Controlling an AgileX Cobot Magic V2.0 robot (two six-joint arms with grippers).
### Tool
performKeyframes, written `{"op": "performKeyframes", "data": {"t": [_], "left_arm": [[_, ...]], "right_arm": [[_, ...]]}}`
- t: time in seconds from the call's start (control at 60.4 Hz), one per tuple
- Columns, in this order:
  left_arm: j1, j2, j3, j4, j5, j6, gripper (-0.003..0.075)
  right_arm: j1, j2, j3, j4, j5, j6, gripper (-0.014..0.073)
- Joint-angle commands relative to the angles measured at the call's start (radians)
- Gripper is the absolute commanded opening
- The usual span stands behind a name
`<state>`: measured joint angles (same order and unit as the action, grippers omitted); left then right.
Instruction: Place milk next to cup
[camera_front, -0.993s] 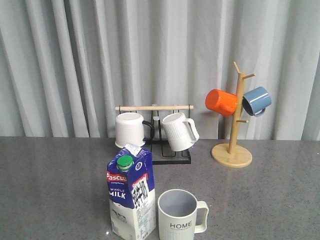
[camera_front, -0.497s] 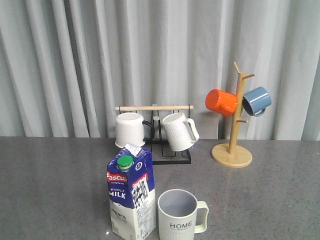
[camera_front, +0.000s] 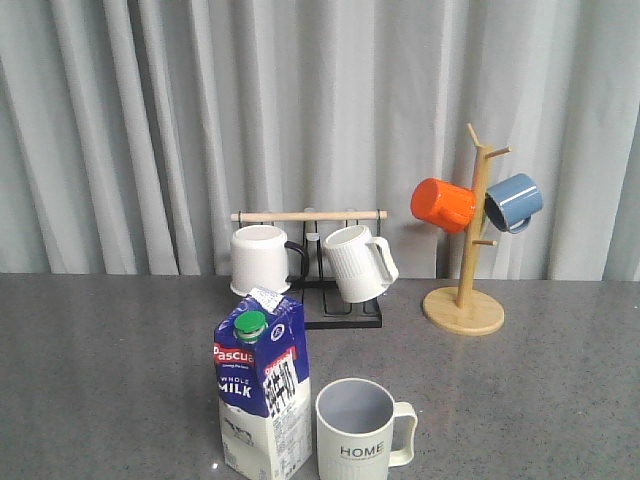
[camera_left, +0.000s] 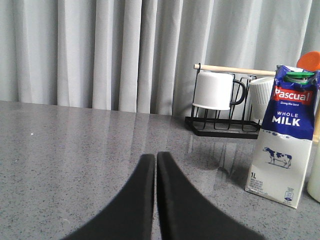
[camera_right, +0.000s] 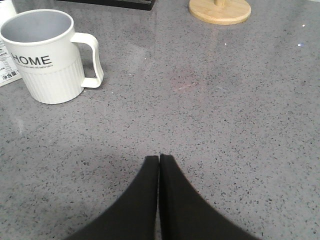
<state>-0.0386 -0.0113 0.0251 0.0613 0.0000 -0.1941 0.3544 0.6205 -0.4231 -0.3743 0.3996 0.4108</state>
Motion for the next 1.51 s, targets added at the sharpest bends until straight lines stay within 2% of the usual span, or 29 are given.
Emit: {"op": "performKeyframes", "data": {"t": [0.0, 0.265, 0.43, 0.53, 0.679, 0.844, 0.91, 1.109, 1.225, 1.49], "left_arm": [[0.002, -0.002, 0.024, 0.000, -0.072, -0.009, -0.0008], [0.002, -0.002, 0.024, 0.000, -0.072, -0.009, -0.0008], [0.002, -0.002, 0.024, 0.000, -0.072, -0.009, -0.0008], [0.002, -0.002, 0.024, 0.000, -0.072, -0.009, -0.0008], [0.002, -0.002, 0.024, 0.000, -0.072, -0.009, -0.0008], [0.002, -0.002, 0.024, 0.000, -0.072, -0.009, -0.0008], [0.002, -0.002, 0.024, 0.000, -0.072, -0.009, -0.0008], [0.002, -0.002, 0.024, 0.000, -0.072, -0.009, -0.0008], [0.002, -0.002, 0.024, 0.000, -0.072, -0.009, -0.0008], [0.002, -0.003, 0.024, 0.000, -0.071, -0.009, -0.0008]], "right_arm": [[-0.004, 0.007, -0.028, -0.021, -0.063, 0.000, -0.0005], [-0.004, 0.003, -0.028, -0.035, -0.046, -0.020, -0.0005], [-0.016, -0.086, 0.003, -0.035, -0.023, -0.025, -0.0005], [-0.093, -0.173, 0.104, -0.033, -0.116, -0.025, -0.0005], [-0.230, -0.359, 0.282, -0.028, -0.349, -0.026, -0.0005], [-0.346, -0.496, 0.460, 0.080, -0.554, -0.027, -0.0005], [-0.364, -0.522, 0.456, 0.116, -0.503, -0.027, -0.0005], [-0.361, -0.546, 0.459, 0.139, -0.527, -0.116, -0.0005], [-0.361, -0.620, 0.459, 0.142, -0.487, -0.179, -0.0005], [-0.363, -0.642, 0.458, 0.146, -0.465, -0.181, -0.0005]]}}
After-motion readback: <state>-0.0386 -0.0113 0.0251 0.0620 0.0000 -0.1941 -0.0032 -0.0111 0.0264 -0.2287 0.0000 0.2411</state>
